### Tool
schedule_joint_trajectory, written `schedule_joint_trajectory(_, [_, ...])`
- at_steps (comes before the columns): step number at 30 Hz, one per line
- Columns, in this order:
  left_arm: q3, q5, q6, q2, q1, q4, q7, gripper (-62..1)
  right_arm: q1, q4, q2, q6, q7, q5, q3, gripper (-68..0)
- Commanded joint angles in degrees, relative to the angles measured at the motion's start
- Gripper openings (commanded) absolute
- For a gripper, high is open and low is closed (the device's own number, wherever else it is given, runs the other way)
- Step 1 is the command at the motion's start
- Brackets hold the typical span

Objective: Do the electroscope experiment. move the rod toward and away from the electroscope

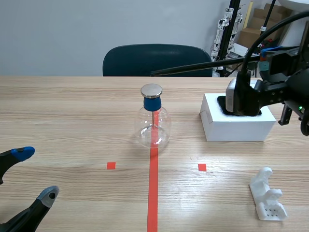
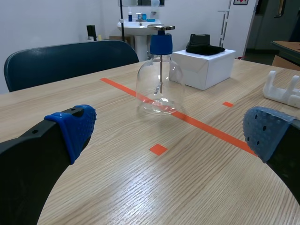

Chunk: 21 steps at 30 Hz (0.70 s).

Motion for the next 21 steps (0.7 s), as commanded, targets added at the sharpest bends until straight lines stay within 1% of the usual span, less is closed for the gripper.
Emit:
schedule_joint_trajectory(1, [-0.1,-0.6,0.0,-0.8,0.0,0.5,-1.7,1.4,-0.9,3.1,1.4,-0.9,-0.5,1.4,1.4,-60.7])
schedule_joint_trajectory(7, [-0.1,-0.6,0.0,-0.8,0.0,0.5,-1.7,1.4,-7.9,11.1,1.7,-0.9,-0.4,9.6,7.6,-60.7])
schedule_joint_trajectory(12, [-0.1,-0.6,0.0,-0.8,0.0,0.5,-1.7,1.4,-15.8,17.7,1.7,-1.1,1.3,15.9,13.5,-60.7])
schedule_joint_trajectory(15, [-0.1,-0.6,0.0,-0.8,0.0,0.5,-1.7,1.4,-21.3,20.8,1.7,-1.3,2.9,18.9,16.5,-60.7])
schedule_joint_trajectory(17, [-0.1,-0.6,0.0,-0.8,0.0,0.5,-1.7,1.4,-25.1,22.2,1.7,-1.5,4.6,20.0,18.2,-60.7])
schedule_joint_trajectory(18, [-0.1,-0.6,0.0,-0.8,0.0,0.5,-1.7,1.4,-26.9,22.6,1.5,-2.0,5.5,20.4,18.9,-60.7])
schedule_joint_trajectory(21, [-0.1,-0.6,0.0,-0.8,0.0,0.5,-1.7,1.4,-32.3,22.8,0.3,-5.5,9.1,20.5,20.2,-60.7])
